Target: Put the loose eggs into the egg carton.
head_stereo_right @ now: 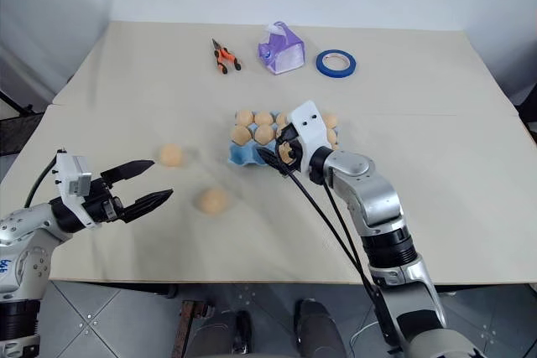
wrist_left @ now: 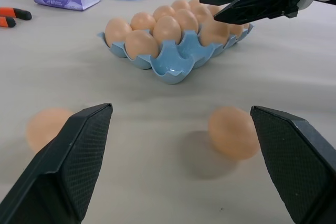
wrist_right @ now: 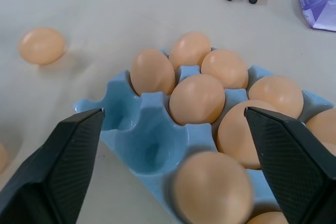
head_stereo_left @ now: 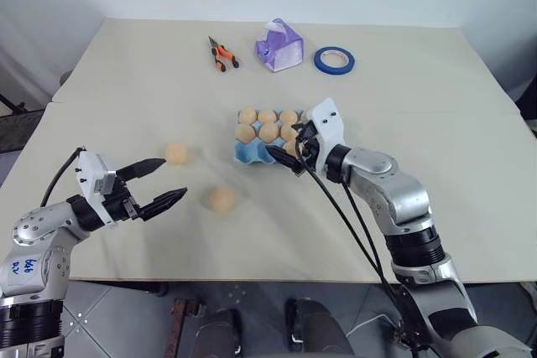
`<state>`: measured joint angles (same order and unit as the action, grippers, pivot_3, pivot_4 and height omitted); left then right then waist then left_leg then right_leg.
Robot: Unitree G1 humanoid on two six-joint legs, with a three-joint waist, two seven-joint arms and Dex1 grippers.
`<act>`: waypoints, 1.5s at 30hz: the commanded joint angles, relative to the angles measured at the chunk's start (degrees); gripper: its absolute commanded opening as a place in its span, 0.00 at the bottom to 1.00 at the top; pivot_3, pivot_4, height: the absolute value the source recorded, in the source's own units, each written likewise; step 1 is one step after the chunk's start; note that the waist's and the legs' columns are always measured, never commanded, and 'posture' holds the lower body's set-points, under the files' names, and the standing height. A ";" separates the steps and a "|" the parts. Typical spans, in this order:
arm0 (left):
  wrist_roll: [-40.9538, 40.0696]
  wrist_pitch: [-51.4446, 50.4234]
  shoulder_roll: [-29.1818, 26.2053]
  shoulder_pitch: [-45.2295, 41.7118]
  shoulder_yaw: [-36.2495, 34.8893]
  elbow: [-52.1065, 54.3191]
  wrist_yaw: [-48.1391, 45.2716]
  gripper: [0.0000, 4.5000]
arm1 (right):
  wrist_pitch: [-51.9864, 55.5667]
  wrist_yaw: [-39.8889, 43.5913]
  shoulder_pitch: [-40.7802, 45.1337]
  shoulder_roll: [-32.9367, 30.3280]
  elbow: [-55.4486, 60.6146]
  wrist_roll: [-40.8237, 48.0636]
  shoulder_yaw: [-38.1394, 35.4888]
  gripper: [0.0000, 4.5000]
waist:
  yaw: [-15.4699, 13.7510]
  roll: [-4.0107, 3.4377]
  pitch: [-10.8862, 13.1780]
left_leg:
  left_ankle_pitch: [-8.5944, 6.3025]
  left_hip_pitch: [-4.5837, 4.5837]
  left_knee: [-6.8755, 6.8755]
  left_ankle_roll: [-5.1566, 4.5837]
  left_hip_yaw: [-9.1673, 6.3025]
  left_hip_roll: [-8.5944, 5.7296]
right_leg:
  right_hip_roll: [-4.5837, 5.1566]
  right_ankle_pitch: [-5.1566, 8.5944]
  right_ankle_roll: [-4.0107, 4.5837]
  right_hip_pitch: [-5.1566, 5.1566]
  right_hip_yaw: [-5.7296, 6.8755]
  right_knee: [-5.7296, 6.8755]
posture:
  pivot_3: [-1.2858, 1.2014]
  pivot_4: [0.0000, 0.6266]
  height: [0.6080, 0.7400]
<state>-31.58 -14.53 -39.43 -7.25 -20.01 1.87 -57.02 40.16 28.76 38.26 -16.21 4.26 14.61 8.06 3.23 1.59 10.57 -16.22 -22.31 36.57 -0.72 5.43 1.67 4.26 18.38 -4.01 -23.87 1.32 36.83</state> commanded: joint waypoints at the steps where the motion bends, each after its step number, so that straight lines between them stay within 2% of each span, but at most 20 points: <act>1: -0.96 -0.81 -0.72 0.33 -0.97 2.21 0.67 1.00 | 0.18 1.59 -0.35 -1.82 4.22 0.93 -1.27 0.99 | -0.01 0.00 0.00 | 0.00 0.00 0.00 0.00 0.00 0.00 | 0.00 0.00 0.00 0.00 0.00 -0.01 | 0.52 0.24 1.00; 7: -1.48 -3.22 -0.89 0.26 -1.87 2.90 2.47 1.00 | 1.21 5.04 -2.53 -6.17 8.04 3.61 -4.15 0.99 | -0.10 0.00 0.00 | -0.01 0.00 -0.01 0.00 -0.01 0.00 | 0.00 0.00 0.00 0.00 0.01 -0.02 | 0.52 0.24 1.00; 10: -2.98 -5.42 -1.01 1.89 -3.29 4.19 3.18 1.00 | -0.77 8.62 -5.13 -10.40 8.99 5.14 -6.96 0.99 | -0.17 0.00 0.00 | -0.01 -0.01 -0.01 0.00 -0.02 0.00 | 0.01 0.00 0.00 0.02 0.01 -0.05 | 0.52 0.24 1.00; 15: -2.76 -4.81 -0.65 5.55 -5.64 5.72 4.24 1.00 | -13.24 18.35 -11.78 -16.02 10.33 7.20 -10.75 0.99 | -0.15 0.00 0.00 | -0.04 0.01 -0.11 -0.04 0.00 0.00 | 0.01 0.00 0.00 0.07 0.02 -0.25 | 0.52 0.24 1.00; 21: -2.91 -4.25 0.70 13.24 -9.44 8.06 5.74 1.00 | -17.89 31.96 -20.59 -22.67 9.41 13.14 -14.58 0.99 | -0.23 0.00 0.00 | -0.03 0.13 -0.12 -0.06 0.04 0.01 | 0.01 0.00 -0.01 0.21 0.04 -0.33 | 0.52 0.24 1.00; 26: -3.03 -4.48 2.27 19.82 -11.05 11.79 7.26 1.00 | -19.16 37.97 -23.76 -26.52 7.18 15.26 -16.10 0.99 | -0.26 0.00 0.00 | -0.02 0.17 -0.12 -0.12 0.04 0.00 | 0.07 0.00 0.01 0.30 0.05 -0.46 | 0.52 0.24 1.00; 30: -3.14 -5.92 3.86 23.18 -9.39 16.90 9.35 1.00 | -19.40 37.68 -23.18 -27.05 5.65 14.74 -16.38 0.99 | -0.29 0.00 0.00 | -0.05 0.23 -0.12 0.09 0.03 -0.02 | 0.14 0.00 0.07 0.34 0.04 -0.45 | 0.52 0.24 1.00; 35: -4.01 -8.17 6.93 23.14 -4.41 25.19 13.42 1.00 | -19.19 36.15 -23.00 -26.53 5.85 14.78 -16.44 0.99 | -0.89 -0.01 0.01 | -0.09 0.21 -0.12 0.19 0.03 -0.04 | 0.19 0.00 0.10 0.34 0.05 -0.48 | 0.52 0.24 1.00; 39: -2.82 -11.48 8.89 18.76 1.03 28.58 19.53 1.00 | -18.72 35.40 -24.52 -26.44 8.01 15.88 -17.00 0.99 | -1.58 -0.03 0.01 | 0.05 0.22 -0.13 -0.03 0.03 -0.04 | 0.17 0.00 0.10 0.33 0.06 -0.48 | 0.52 0.24 1.00; 45: 0.32 -12.89 11.97 10.36 7.09 26.39 26.24 1.00 | -18.29 33.38 -27.21 -26.42 10.90 16.67 -17.84 0.99 | -1.78 -0.03 0.01 | 0.11 0.21 -0.10 -0.13 0.04 -0.10 | 0.17 -0.03 0.04 0.40 0.08 -0.48 | 0.52 0.24 1.00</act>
<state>-32.68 -27.80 -27.87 4.77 -14.37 28.36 -32.48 21.86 62.93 11.44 -42.38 12.41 29.91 -7.82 1.45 1.56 10.58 -16.11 -22.10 36.49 -0.86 5.47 1.57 4.43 18.34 -3.98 -23.47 1.39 36.36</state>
